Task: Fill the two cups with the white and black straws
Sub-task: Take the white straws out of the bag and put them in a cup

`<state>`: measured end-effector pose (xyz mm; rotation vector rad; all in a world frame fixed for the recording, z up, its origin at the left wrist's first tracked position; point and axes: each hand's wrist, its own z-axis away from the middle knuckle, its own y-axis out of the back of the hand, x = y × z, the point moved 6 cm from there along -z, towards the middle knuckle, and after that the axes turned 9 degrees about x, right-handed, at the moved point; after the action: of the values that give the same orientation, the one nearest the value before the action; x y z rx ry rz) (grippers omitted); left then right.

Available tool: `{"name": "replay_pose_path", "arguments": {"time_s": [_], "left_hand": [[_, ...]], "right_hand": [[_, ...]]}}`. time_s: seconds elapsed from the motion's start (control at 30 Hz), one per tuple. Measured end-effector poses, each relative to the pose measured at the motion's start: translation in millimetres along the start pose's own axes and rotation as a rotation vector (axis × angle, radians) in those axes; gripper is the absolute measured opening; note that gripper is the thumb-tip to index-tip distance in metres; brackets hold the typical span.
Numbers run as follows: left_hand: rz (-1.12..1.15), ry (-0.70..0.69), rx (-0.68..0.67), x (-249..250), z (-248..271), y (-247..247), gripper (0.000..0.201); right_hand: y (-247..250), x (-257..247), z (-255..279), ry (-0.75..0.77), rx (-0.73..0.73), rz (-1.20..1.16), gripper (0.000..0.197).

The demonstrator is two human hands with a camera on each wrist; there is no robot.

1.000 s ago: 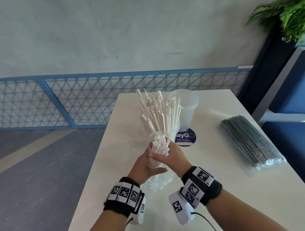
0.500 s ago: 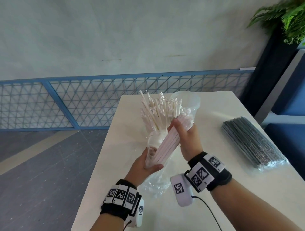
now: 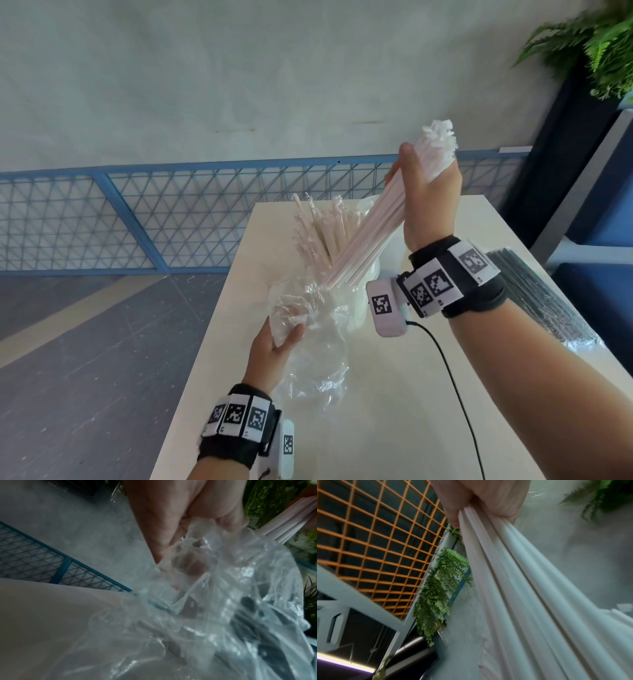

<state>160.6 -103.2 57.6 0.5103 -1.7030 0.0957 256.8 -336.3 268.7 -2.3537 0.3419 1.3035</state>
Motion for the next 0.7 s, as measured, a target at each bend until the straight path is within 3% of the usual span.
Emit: {"name": "replay_pose_path", "arguments": {"time_s": [0.1, 0.23, 0.37, 0.4, 0.53, 0.7], "left_hand": [[0.034, 0.039, 0.081, 0.6, 0.5, 4.6, 0.067], [0.075, 0.027, 0.126, 8.2, 2.1, 8.9, 0.051], [0.161, 0.04, 0.22, 8.0, 2.5, 21.9, 0.081], [0.163, 0.043, 0.244, 7.3, 3.3, 25.4, 0.079], [0.168, 0.098, 0.34, 14.2, 6.1, 31.8, 0.043], [0.204, 0.073, 0.401, 31.8, 4.5, 30.8, 0.035]], "right_hand": [[-10.6, -7.2, 10.2, 0.062, -0.057, 0.047, 0.03], [-19.1, -14.2, 16.5, 0.125, -0.103, 0.089, 0.022], [-22.8, -9.6, 9.7, 0.107, -0.096, 0.106, 0.022], [-24.5, -6.0, 10.7, 0.102, -0.11, 0.12, 0.022], [-33.6, 26.0, 25.8, 0.022, -0.236, 0.184, 0.025], [-37.8, 68.1, 37.3, -0.096, -0.315, 0.295, 0.051]]}}
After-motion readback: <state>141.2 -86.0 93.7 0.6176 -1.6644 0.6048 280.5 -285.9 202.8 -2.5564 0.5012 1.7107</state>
